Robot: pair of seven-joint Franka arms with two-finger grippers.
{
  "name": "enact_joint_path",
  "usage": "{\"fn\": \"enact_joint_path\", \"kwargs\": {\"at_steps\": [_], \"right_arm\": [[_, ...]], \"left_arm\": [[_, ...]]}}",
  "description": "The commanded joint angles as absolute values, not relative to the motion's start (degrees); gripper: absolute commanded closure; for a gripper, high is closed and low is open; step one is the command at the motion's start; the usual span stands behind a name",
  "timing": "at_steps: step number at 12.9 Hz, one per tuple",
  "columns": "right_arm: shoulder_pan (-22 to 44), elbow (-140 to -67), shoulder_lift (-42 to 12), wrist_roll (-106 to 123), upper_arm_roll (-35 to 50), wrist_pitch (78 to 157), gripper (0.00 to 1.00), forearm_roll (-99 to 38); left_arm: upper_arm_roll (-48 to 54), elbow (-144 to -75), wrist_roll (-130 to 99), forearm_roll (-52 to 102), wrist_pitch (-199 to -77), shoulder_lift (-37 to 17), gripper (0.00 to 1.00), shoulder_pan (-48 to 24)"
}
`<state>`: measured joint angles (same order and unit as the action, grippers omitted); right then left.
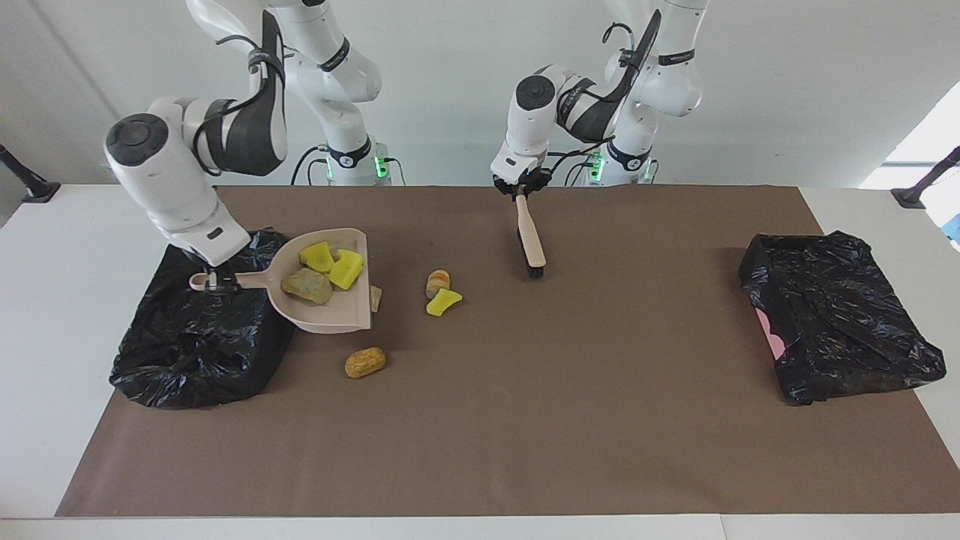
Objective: Sweep and dump trash in bin
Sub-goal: 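Carry the loaded dustpan to the bag with the right gripper, then tip the dustpan into the bag while the left gripper withdraws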
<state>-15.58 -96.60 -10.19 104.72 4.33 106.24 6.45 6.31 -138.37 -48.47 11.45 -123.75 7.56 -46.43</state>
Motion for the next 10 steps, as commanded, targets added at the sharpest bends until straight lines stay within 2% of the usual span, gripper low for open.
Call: {"fn": "enact_joint_path", "kwargs": {"at_steps": [1, 3, 4, 5, 7, 10], "right_arm": [[-19.5, -93.0, -12.0, 110.6, 4.8, 105.9, 1.00, 6.6], [-23.2, -93.0, -12.0, 113.4, 4.7, 106.1, 1.00, 10.0], [-25.1, -93.0, -11.9, 113.7, 4.7, 107.4, 1.00, 12.8], [-26.4, -93.5, -11.5, 114.2, 4.7, 108.8, 1.00, 15.5], [-26.7, -94.1, -11.2, 114.7, 4.7, 108.9, 1.00, 21.8], [-24.0, -94.9, -10.9, 109.6, 4.7, 108.8, 1.00, 30.5]], "left_arm": [[5.4, -139.2, -48.4, 11.0, -126.3, 6.5, 1.00, -48.5], [5.4, -139.4, -47.6, 11.0, -126.3, 6.6, 1.00, -48.4], [5.4, -139.7, -47.0, 11.0, -126.5, 6.7, 0.87, -48.4], [5.4, -139.7, -46.4, 11.0, -126.7, 6.6, 0.65, -48.3], [5.1, -138.9, -42.8, 11.0, -126.8, 5.8, 0.00, -47.7], [4.8, -135.7, -42.7, 10.6, -125.3, 5.6, 0.00, -41.2]]}}
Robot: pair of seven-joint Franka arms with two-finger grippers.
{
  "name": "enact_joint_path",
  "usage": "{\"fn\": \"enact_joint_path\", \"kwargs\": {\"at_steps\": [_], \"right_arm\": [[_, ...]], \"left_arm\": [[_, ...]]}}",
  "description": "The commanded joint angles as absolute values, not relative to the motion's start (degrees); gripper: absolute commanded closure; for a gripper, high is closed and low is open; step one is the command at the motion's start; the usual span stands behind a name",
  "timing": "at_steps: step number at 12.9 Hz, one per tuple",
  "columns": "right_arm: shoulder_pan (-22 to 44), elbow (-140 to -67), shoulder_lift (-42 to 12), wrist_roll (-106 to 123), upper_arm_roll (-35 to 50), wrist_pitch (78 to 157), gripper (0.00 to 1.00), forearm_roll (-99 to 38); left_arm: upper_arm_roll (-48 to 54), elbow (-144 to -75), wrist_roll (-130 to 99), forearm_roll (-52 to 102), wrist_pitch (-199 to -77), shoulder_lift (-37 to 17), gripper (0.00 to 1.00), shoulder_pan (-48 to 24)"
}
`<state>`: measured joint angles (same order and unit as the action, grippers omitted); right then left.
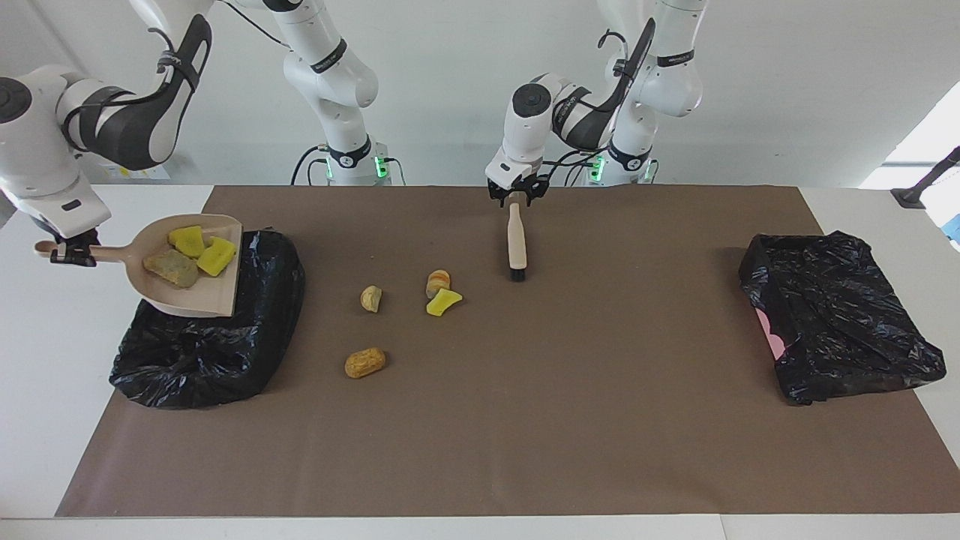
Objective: Sweep and dump trash in bin
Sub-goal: 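Tip the dustpan into the bag while the left gripper withdraws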
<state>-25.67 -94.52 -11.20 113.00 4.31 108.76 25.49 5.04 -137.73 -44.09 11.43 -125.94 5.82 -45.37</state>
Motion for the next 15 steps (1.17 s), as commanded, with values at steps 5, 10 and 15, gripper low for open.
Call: {"fn": "enact_joint_path", "kwargs": {"at_steps": [5, 10, 15], "right_arm": [[-21.5, -96.1, -10.4, 99.4, 4.7, 109.5, 1.00, 41.7], [-20.7, -99.6, -8.3, 91.6, 4.8, 110.2, 1.00, 49.3], [-19.3, -99.8, -8.0, 89.7, 4.7, 108.8, 1.00, 51.8]], "left_arm": [[4.7, -126.7, -37.4, 9.1, -118.2, 6.7, 0.00, -26.1], [4.7, -123.7, -23.1, 6.0, -110.2, 7.4, 0.00, -14.7], [4.7, -120.1, -6.2, 1.9, -107.3, 7.4, 0.00, -2.4]]}}
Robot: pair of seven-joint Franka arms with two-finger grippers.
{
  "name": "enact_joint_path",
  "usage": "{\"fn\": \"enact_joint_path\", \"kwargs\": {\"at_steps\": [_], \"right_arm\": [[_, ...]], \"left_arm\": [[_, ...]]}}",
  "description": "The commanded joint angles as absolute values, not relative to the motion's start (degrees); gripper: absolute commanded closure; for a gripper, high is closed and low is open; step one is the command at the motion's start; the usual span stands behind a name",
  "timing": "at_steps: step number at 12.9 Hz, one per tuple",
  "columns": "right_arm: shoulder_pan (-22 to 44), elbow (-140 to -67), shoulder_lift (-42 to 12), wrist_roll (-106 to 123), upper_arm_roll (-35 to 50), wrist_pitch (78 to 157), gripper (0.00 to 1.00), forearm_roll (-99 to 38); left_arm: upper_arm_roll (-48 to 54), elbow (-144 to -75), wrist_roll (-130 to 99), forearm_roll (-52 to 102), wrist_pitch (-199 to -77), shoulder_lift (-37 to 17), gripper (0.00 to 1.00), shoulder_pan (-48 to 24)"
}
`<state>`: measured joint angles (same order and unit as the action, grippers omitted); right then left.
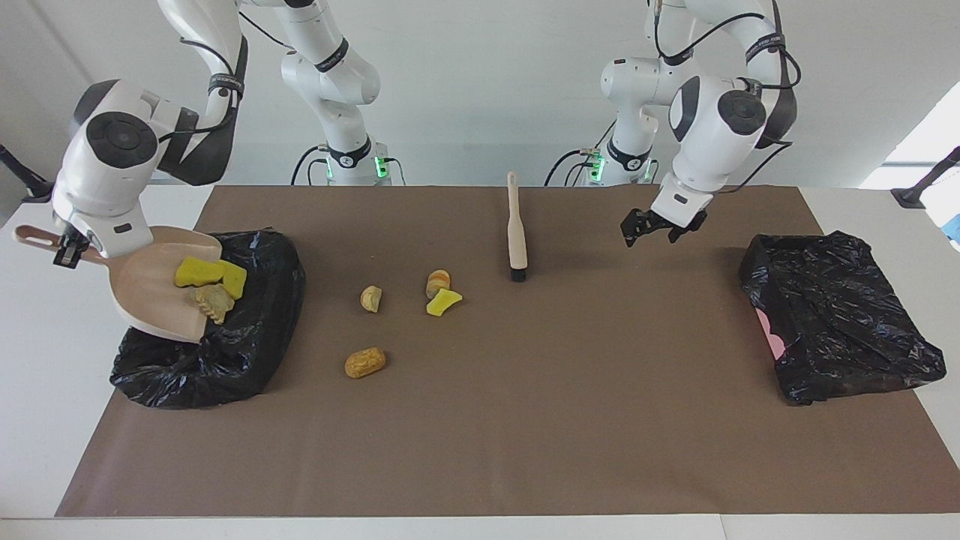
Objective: Sweep and dump trash in bin
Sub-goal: 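Tip the dustpan into the bag while the left gripper withdraws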
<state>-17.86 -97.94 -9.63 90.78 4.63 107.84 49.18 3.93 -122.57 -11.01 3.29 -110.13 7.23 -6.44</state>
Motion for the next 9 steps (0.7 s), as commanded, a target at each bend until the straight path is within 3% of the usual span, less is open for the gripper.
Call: {"fn": "enact_joint_path", "kwargs": {"at_steps": [1, 9], "right_arm": [[-21.0, -99.7, -8.0, 90.1, 4.8, 110.1, 1.00, 52.4], [-20.6, -101.8, -1.6, 93.6, 5.0, 110.7, 1.00, 54.0]], "left_arm": [[4.6, -118.4, -3.8, 1.7, -106.0, 7.3, 0.00, -0.9], [4.7, -100.4, 3.5, 0.9, -89.8, 7.6, 0.00, 2.5]]}}
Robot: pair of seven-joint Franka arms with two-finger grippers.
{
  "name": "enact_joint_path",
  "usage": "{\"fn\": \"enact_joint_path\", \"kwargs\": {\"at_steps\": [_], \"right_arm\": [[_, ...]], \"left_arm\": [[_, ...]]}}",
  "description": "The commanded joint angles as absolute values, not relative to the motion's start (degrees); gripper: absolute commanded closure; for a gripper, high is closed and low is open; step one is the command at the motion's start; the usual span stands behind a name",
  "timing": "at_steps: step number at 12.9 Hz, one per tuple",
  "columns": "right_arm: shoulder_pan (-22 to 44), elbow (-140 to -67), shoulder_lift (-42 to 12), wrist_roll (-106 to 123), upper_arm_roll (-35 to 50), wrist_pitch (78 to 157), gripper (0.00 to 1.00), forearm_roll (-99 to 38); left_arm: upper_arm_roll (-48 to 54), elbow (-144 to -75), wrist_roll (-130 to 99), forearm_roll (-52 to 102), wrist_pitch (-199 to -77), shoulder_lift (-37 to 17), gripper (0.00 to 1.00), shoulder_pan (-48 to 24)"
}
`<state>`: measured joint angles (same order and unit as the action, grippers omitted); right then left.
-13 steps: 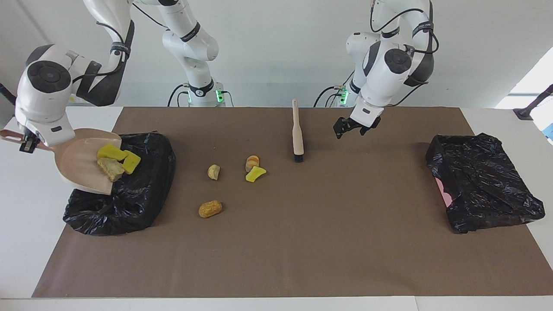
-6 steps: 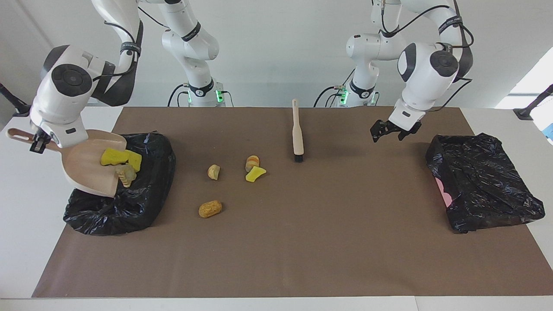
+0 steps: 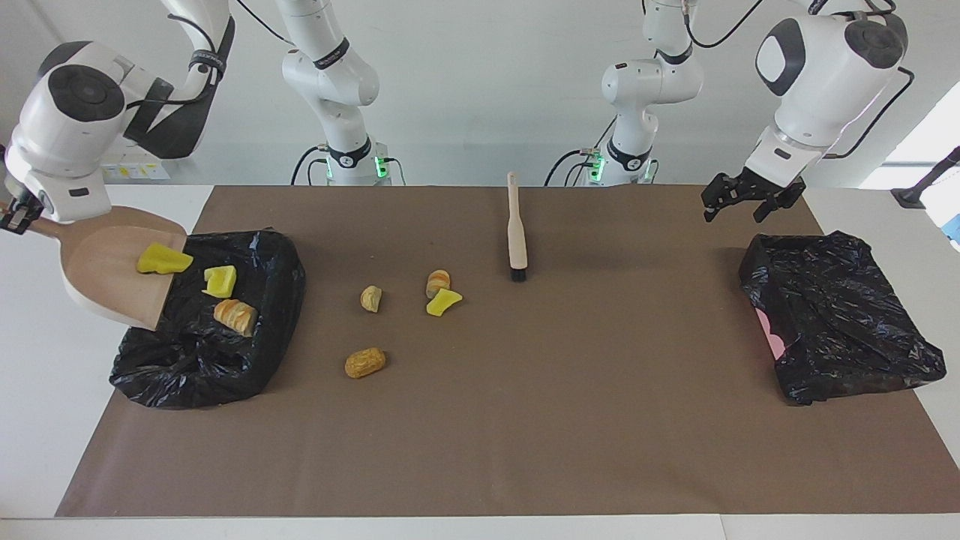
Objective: Sweep and dump trash in bin
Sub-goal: 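Tip the dustpan into the bag while the left gripper withdraws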
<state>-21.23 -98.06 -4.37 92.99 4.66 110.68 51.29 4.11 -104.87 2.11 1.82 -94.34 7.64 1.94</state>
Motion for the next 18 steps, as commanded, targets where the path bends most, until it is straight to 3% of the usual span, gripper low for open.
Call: {"fn": "enact_joint_path", "kwargs": {"at_steps": [1, 3, 9, 13, 18], "right_arm": [[-18.2, -106.0, 0.7, 92.6, 5.0, 111.4, 1.00, 56.8], [-16.0, -109.9, 3.4, 86.9, 5.1, 110.8, 1.00, 60.5], [-19.2, -107.1, 3.1, 89.4, 4.7, 111.6, 1.00, 60.5], [-19.9, -103.8, 3.4, 92.8, 4.7, 110.4, 1.00, 51.9], [-19.2, -105.2, 4.6, 91.9, 4.7, 107.4, 1.00, 34.2]], "left_arm": [[4.7, -98.3, 4.3, 0.9, -88.4, 7.7, 0.00, 2.5], [4.7, -96.2, 4.4, 0.9, -87.6, 7.6, 0.00, 2.2], [4.4, -90.5, 3.9, 1.8, -85.0, 7.7, 0.00, 2.5], [4.3, -90.8, 4.1, 2.1, -85.8, 8.1, 0.00, 2.5], [4.7, -91.4, 3.8, 1.7, -80.8, 9.5, 0.00, 2.6]]}}
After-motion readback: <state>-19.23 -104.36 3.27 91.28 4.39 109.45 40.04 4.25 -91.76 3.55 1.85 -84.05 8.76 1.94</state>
